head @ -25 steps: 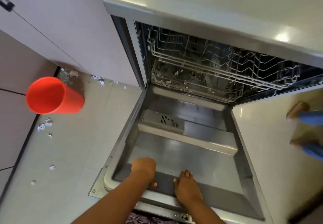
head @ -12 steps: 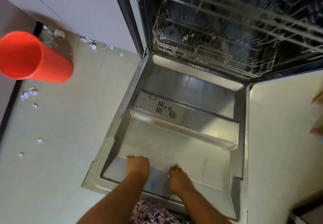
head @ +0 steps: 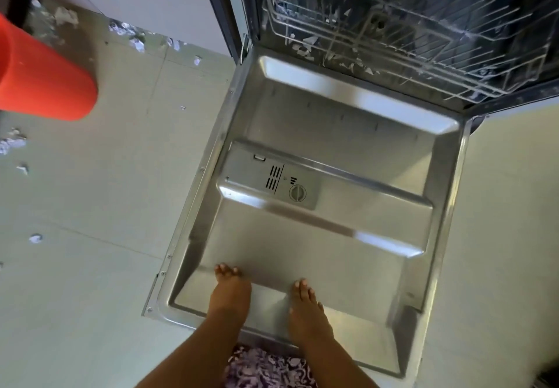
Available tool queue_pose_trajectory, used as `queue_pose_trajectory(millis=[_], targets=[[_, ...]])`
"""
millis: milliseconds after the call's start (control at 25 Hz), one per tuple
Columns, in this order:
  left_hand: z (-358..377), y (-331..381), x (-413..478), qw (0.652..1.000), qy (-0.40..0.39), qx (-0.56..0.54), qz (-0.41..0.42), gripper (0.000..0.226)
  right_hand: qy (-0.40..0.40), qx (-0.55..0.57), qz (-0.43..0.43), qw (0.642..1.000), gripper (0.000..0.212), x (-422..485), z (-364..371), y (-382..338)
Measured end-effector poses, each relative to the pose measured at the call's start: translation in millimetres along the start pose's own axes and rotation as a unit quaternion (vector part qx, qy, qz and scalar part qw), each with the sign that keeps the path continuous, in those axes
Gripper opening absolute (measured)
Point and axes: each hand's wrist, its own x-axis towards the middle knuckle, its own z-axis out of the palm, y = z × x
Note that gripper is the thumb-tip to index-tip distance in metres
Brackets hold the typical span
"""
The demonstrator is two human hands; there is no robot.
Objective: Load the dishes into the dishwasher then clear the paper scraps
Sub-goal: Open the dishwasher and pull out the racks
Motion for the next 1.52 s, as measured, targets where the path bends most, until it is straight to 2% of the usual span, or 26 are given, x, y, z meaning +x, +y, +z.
queue_pose_trajectory(millis=[280, 400, 480, 520, 560, 600, 640, 680, 760, 800, 840, 920, 1040, 1120, 1280, 1320, 1360, 1400, 1520], targets=[[36.9, -0.5, 50.7, 0.996, 0.023, -0.082, 0.003, 0.064, 0.030, -0.015, -0.009, 0.999, 0.059, 46.1, 20.0, 8.0], [34.4, 1.1, 61.7, 0.998, 0.018, -0.061, -0.014, 0.064, 0.056, -0.012, -0.003, 0.998, 0.060, 66.5, 22.8, 13.9], [31.3, 6.4, 72.5, 0.999, 0.013, -0.036, -0.019, 0.057, 0.166, -0.004, -0.030, 0.986, 0.064, 76.5, 39.5, 14.4], [30.2, 8.8, 76.2, 1.000, 0.010, -0.009, -0.009, 0.053, 0.135, 0.027, -0.029, 0.990, 0.071, 78.2, 46.7, 16.6], [24.2, 11.5, 77.5, 1.000, -0.003, 0.029, 0.000, 0.050, 0.141, 0.032, -0.024, 0.989, 0.080, 80.6, 54.1, 19.9], [19.6, 13.2, 76.1, 0.998, -0.026, 0.062, 0.002, 0.048, 0.184, 0.050, -0.033, 0.981, 0.085, 102.5, 78.0, 34.5], [11.8, 14.2, 73.3, 0.994, -0.046, 0.099, 0.008, 0.048, 0.214, 0.051, -0.057, 0.974, 0.078, 111.8, 83.8, 38.5], [1.0, 14.7, 70.7, 0.993, -0.049, 0.109, 0.017, 0.047, 0.214, 0.036, -0.066, 0.974, 0.066, 103.7, 71.9, 32.2], [-32.4, 16.4, 59.2, 0.997, -0.011, 0.072, 0.038, 0.047, 0.184, 0.057, -0.055, 0.980, 0.066, 68.6, 7.8, 6.6], [-55.9, 18.7, 53.3, 0.998, 0.021, 0.044, 0.046, 0.044, 0.199, 0.059, -0.031, 0.978, 0.060, 64.1, -21.7, -3.2], [-80.6, 22.4, 49.3, 0.996, 0.058, 0.021, 0.058, 0.039, 0.243, 0.040, -0.041, 0.968, 0.049, 58.0, -54.6, -8.0], [-137.2, 34.5, 43.8, 0.986, 0.143, -0.011, 0.086, 0.031, 0.283, 0.080, -0.024, 0.956, 0.038, 45.6, -130.6, -25.8], [-226.7, 61.7, 28.4, 0.950, 0.276, -0.038, 0.143, 0.029, 0.425, 0.099, -0.041, 0.899, 0.036, 27.0, -236.2, -46.5], [-277.9, 79.4, 16.2, 0.902, 0.383, -0.062, 0.188, 0.034, 0.505, 0.107, -0.059, 0.855, 0.036, 17.1, -293.9, -51.4], [-365.0, 112.2, -7.8, 0.748, 0.600, -0.076, 0.273, 0.051, 0.635, 0.073, -0.118, 0.760, 0.034, -4.1, -377.3, -60.5], [-382.3, 119.2, -12.0, 0.727, 0.621, -0.068, 0.285, 0.056, 0.650, 0.061, -0.123, 0.748, 0.034, -6.9, -391.1, -62.8], [-399.4, 125.3, -17.2, 0.733, 0.613, -0.046, 0.293, 0.062, 0.653, 0.048, -0.118, 0.747, 0.034, -9.8, -404.5, -64.8], [-413.1, 130.4, -19.0, 0.754, 0.587, -0.015, 0.294, 0.066, 0.644, 0.035, -0.111, 0.756, 0.034, -10.8, -414.8, -66.3], [-435.9, 138.1, -13.6, 0.821, 0.492, 0.073, 0.280, 0.071, 0.572, 0.055, -0.088, 0.814, 0.035, -1.8, -431.8, -67.5]])
